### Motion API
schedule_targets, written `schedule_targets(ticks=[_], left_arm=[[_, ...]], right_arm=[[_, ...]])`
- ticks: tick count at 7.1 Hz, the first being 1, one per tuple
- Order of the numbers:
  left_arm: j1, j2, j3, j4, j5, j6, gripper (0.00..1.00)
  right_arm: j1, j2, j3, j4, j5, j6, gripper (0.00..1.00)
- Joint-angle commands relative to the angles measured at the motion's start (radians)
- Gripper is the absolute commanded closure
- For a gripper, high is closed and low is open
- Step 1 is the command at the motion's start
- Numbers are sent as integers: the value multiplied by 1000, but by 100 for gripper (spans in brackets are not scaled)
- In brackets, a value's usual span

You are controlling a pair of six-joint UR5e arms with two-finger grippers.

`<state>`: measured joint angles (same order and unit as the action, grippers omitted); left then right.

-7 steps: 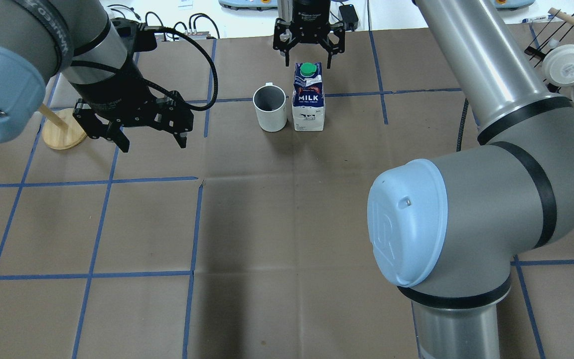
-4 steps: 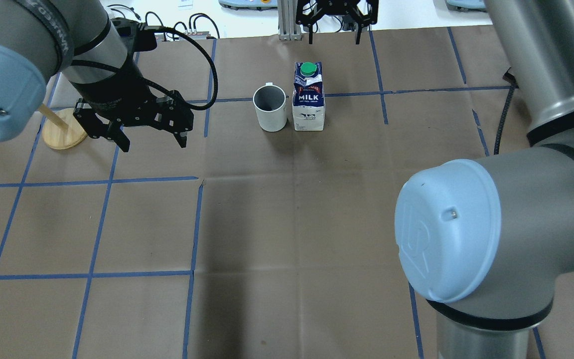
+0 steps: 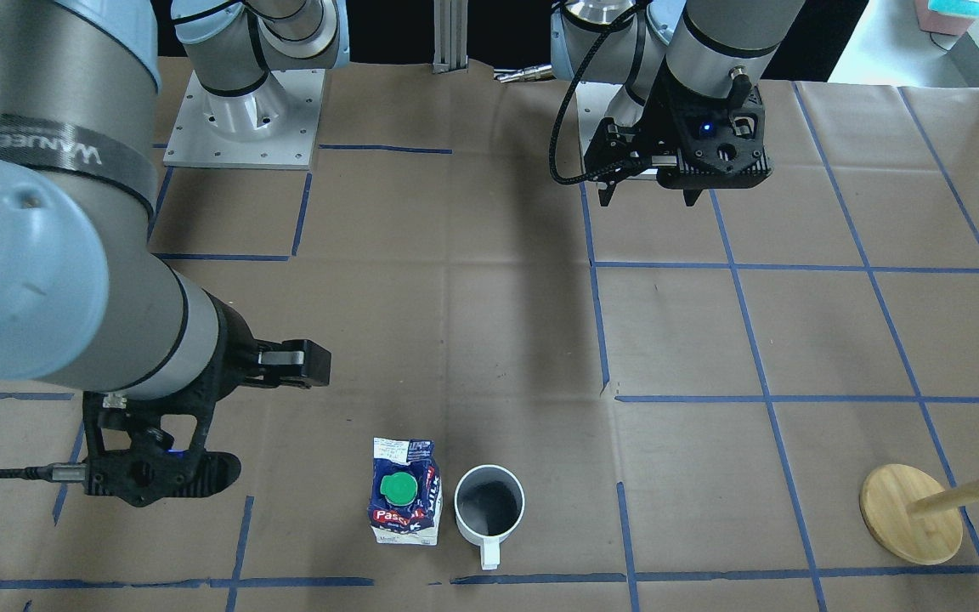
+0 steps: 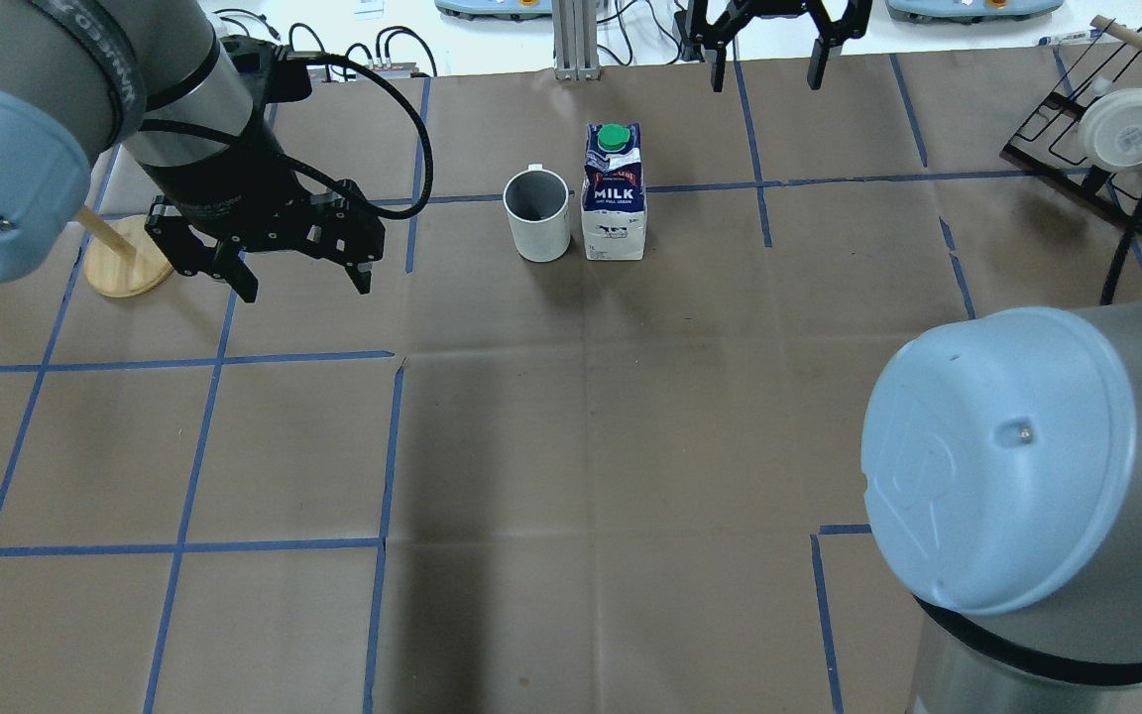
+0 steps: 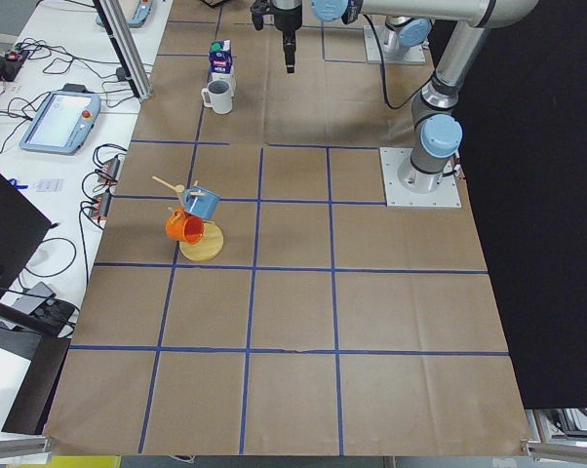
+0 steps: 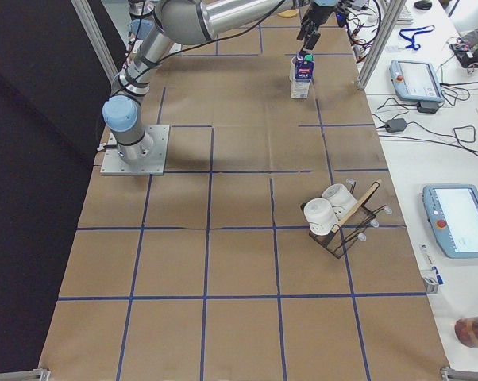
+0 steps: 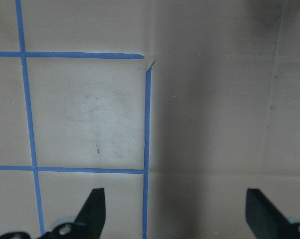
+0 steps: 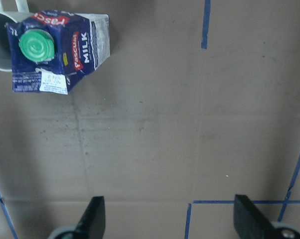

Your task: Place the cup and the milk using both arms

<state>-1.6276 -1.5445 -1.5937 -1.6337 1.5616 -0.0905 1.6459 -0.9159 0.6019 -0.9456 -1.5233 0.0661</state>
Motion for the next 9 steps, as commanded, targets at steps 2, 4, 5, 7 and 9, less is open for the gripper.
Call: schedule_targets(ticks=[2, 4, 5, 7, 9], left_arm=[[0, 0, 1, 0, 0, 0, 1], [0, 0, 0, 0, 0, 0, 1], [0, 1, 0, 0, 0, 0, 1], [0, 0, 0, 0, 0, 0, 1], [0, 0, 0, 0, 0, 0, 1]], right_arm=[[-14, -82, 130, 59, -15, -26, 27], [-23, -287, 471, -125, -26, -26, 25], [-34, -398, 653, -285, -29, -20, 16], [-79, -560, 844, -440, -25, -19, 0], [-80, -651, 962, -473, -25, -14, 0]])
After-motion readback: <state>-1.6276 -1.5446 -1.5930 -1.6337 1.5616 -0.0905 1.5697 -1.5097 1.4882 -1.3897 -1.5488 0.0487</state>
